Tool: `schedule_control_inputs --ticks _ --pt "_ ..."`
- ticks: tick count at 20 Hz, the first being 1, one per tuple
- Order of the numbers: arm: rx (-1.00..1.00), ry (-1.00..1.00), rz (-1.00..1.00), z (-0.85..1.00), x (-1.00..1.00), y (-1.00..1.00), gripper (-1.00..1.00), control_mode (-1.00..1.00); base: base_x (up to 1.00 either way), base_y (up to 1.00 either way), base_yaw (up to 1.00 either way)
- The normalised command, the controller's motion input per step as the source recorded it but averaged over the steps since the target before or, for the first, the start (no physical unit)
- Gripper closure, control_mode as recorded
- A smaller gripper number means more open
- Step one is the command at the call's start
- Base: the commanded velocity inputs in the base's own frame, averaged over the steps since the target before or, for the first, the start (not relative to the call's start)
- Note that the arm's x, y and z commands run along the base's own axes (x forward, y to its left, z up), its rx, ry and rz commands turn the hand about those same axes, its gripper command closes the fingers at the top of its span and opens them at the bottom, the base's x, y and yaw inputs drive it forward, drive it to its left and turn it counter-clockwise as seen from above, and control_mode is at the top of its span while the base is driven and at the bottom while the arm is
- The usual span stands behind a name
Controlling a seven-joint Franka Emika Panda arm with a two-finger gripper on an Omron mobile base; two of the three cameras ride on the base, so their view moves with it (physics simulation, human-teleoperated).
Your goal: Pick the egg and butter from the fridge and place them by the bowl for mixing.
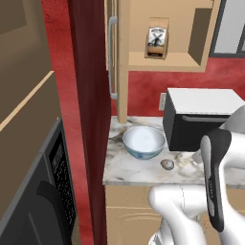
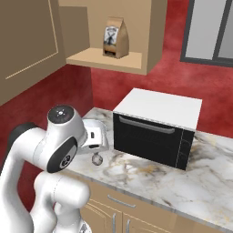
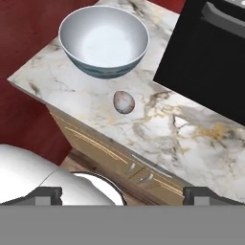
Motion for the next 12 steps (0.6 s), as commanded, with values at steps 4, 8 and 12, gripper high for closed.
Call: schedule_control_inputs --ticks 4,8,12 --pt "0.0 0.0 0.0 0.0 0.0 0.0 -1.0 -1.0 0.0 0.0 0.0" --pt "0.0 0.0 0.0 0.0 0.0 0.0 -1.0 1.0 -0.07 0.0 0.0" --pt "0.0 0.0 0.0 0.0 0.0 0.0 -1.0 1.0 -0.64 0.0 -0.11"
